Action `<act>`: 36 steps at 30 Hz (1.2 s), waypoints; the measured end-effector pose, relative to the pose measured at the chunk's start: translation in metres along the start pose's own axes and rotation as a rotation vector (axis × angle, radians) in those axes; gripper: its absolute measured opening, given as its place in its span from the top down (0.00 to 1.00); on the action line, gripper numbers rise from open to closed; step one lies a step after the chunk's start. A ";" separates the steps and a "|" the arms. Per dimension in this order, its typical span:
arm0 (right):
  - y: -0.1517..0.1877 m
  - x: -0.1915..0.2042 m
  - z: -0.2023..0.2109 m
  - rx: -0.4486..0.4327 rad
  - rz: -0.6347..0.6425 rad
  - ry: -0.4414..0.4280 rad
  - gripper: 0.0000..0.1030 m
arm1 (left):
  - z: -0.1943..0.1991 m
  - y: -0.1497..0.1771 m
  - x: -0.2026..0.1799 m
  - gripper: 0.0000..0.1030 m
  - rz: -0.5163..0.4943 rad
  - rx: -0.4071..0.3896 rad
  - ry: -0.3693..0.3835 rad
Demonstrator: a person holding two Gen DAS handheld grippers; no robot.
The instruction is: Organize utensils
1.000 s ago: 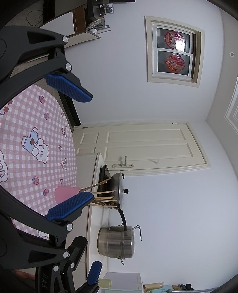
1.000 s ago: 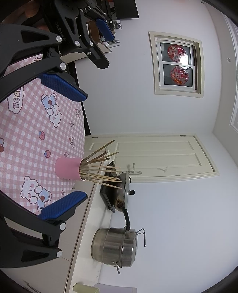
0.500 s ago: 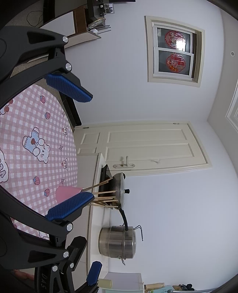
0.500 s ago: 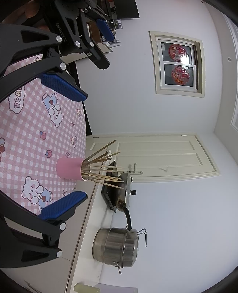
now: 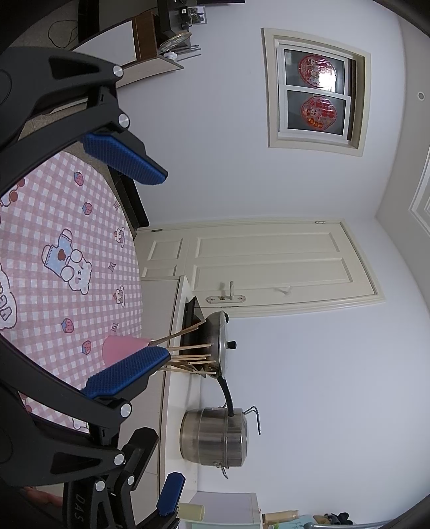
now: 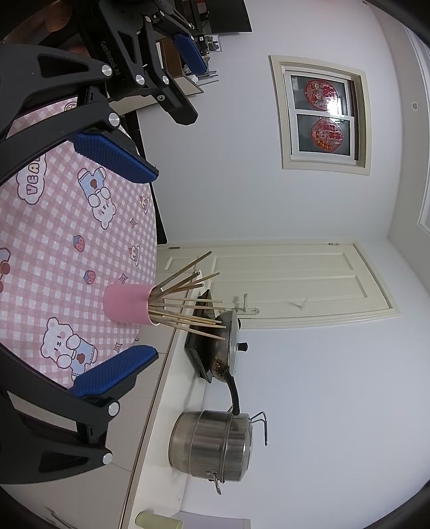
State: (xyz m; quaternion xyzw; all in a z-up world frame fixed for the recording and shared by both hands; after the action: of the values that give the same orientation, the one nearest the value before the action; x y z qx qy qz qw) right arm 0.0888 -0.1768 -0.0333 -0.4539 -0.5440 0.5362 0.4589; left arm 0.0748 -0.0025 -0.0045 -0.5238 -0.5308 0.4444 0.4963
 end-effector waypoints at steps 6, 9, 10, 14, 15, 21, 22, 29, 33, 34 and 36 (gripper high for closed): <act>0.000 0.000 0.000 0.001 0.000 0.000 0.08 | -0.001 0.000 0.000 0.06 0.000 0.001 0.001; 0.000 0.000 0.000 0.001 0.000 0.000 0.08 | -0.001 0.000 0.000 0.06 -0.001 0.001 0.000; 0.000 0.000 0.000 0.002 0.001 0.000 0.08 | -0.001 0.000 0.000 0.06 -0.001 0.002 0.000; 0.002 0.000 0.001 0.003 0.001 -0.001 0.08 | -0.001 0.000 -0.001 0.06 -0.001 0.001 0.000; 0.002 0.000 0.001 0.003 0.001 0.000 0.08 | -0.001 0.000 -0.001 0.06 -0.001 0.001 0.000; 0.004 0.001 0.002 0.004 0.001 0.002 0.08 | -0.002 0.001 -0.001 0.06 -0.002 0.005 -0.001; 0.004 0.000 0.001 0.004 0.000 0.001 0.08 | -0.001 0.001 -0.002 0.06 -0.002 0.006 -0.001; 0.004 0.001 0.001 0.005 0.001 0.000 0.08 | -0.003 0.002 -0.003 0.06 -0.003 0.007 -0.002; 0.003 0.001 0.001 0.005 0.000 0.001 0.08 | -0.003 0.002 -0.003 0.06 -0.003 0.007 -0.002; 0.003 0.001 0.001 0.005 0.001 0.001 0.08 | -0.003 0.002 -0.003 0.06 -0.003 0.007 -0.002; 0.004 0.001 0.002 0.005 0.002 0.000 0.08 | -0.003 0.002 -0.003 0.06 -0.002 0.007 -0.001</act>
State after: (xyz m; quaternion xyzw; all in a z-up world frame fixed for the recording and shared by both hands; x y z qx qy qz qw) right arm 0.0863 -0.1757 -0.0372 -0.4536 -0.5422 0.5379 0.4594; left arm 0.0777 -0.0051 -0.0065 -0.5213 -0.5299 0.4459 0.4985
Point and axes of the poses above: each gripper's, at about its wrist camera, not at the fingertips, and z roughly against the way its jaws point, x to its left, y to its underside, the point moved 6 cm from there along -z, roughly the way its jaws point, and after that the axes turned 11 degrees about -x, right-handed, at the moved point
